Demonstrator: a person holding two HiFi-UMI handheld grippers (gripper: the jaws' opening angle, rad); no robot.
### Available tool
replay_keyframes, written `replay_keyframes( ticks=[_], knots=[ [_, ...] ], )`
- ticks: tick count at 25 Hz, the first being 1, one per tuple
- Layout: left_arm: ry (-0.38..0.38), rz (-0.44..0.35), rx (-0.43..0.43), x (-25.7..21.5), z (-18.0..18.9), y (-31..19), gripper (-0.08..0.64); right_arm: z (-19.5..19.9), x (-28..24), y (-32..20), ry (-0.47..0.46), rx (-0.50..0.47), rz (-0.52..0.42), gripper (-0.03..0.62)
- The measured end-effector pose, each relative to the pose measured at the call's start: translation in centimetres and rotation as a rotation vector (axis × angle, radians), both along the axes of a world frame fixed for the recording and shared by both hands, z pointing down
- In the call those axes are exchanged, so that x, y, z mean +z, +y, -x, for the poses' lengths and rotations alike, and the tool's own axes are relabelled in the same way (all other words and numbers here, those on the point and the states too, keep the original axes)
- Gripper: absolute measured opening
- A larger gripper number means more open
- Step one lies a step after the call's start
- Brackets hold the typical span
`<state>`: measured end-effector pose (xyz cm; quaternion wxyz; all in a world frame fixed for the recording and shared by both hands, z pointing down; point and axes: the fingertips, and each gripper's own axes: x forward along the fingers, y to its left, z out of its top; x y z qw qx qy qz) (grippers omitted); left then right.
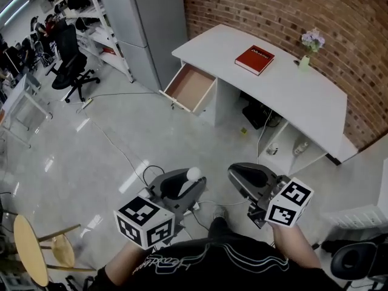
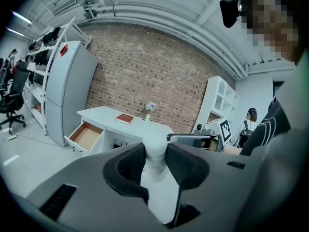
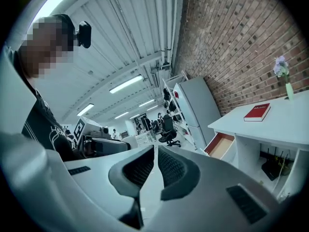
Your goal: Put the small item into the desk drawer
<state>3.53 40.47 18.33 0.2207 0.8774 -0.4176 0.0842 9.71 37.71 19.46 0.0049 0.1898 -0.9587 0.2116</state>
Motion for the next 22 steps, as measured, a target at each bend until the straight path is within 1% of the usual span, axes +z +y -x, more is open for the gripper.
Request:
replay_keyframes(
  ticks=[5, 11, 16, 18, 22],
  knots=[
    [-0.009, 0.056, 0.006, 1.4, -2.5, -10.5, 0.143, -1.7, 0.9, -10.1, 0.003, -0.015, 0.029, 0.055],
    [-0.026, 0.048, 0.033, 3.1, -6.2, -19.6, 0.143, -4.6, 3.2, -18.5, 0.022, -0.015, 0.027, 0.055],
    [-0.050, 0.053, 0.012, 3.5, -7.4, -23.5, 0.143, -6.0, 4.2, -22.6, 0.019, -0.017, 0.045, 0.055],
    [-0.064, 0.050, 0.000, 3.4, -7.3, -24.1, 0.143, -6.1, 4.0, -23.3, 0.007, -0.021, 0.041, 0.055],
    [-0.086, 0.043, -0.003, 3.6, -7.4, -24.4, 0.143, -6.2, 3.5, -23.7, 0.005, -0.023, 0.003, 0.055]
  ],
)
